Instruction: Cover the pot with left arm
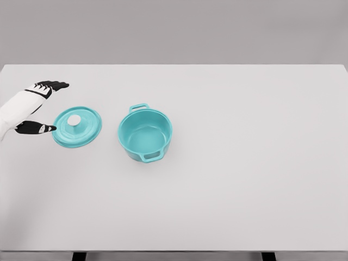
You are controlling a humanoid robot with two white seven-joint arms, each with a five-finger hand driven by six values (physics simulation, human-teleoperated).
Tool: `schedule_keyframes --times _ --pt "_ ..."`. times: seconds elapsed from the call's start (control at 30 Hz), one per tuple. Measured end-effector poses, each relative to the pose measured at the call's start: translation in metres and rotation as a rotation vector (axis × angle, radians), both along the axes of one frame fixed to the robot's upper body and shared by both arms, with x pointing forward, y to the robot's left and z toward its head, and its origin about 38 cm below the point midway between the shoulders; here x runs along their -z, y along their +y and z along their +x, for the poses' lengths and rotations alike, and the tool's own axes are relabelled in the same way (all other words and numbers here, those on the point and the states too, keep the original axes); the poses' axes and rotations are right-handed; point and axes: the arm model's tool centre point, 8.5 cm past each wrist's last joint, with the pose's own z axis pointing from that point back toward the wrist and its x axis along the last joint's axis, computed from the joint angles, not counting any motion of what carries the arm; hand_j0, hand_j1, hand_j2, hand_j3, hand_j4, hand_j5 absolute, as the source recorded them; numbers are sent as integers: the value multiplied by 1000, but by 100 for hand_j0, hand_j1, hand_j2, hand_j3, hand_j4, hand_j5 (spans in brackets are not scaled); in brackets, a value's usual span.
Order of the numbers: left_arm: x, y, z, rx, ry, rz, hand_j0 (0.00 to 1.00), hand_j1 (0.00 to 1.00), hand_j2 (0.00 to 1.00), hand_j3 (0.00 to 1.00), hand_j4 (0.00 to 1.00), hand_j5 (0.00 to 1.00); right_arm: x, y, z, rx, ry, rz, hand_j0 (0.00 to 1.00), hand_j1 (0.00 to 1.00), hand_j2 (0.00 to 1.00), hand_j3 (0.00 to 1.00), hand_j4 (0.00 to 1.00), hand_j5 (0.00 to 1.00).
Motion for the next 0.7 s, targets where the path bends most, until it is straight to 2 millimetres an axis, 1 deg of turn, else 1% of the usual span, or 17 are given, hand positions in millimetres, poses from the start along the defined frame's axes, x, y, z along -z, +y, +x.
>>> schedule_keyframes --times 0.2,0.3,0.4,0.5,0.53,0.57,0.63,0.7 --pt "1 1 0 -2 5 -4 100 100 100 100 100 100 0 0 0 0 0 0 100 100 100 100 100 100" --pt "-1 3 4 -10 1 -14 100 100 100 100 100 100 0 0 -1 0 2 0 100 100 100 100 100 100" --pt "2 6 4 -19 10 -49 100 100 100 100 100 100 0 0 -1 0 2 0 100 100 100 100 100 100" --pt "-3 8 5 -18 2 -121 99 99 99 99 99 99 0 0 -1 0 2 0 100 100 100 100 100 100" --pt "-5 8 5 -16 0 -138 97 97 97 97 97 97 0 0 -1 0 2 0 100 100 100 100 100 100" --pt "-9 8 6 -11 -5 -157 91 91 91 91 91 91 0 0 0 0 0 0 100 100 100 100 100 100" --pt "-18 8 10 4 -11 -194 91 91 91 91 91 91 0 0 -1 0 2 0 100 100 100 100 100 100" --pt "-19 1 13 42 11 -231 91 91 91 91 91 91 0 0 -1 0 2 0 100 100 100 100 100 100"
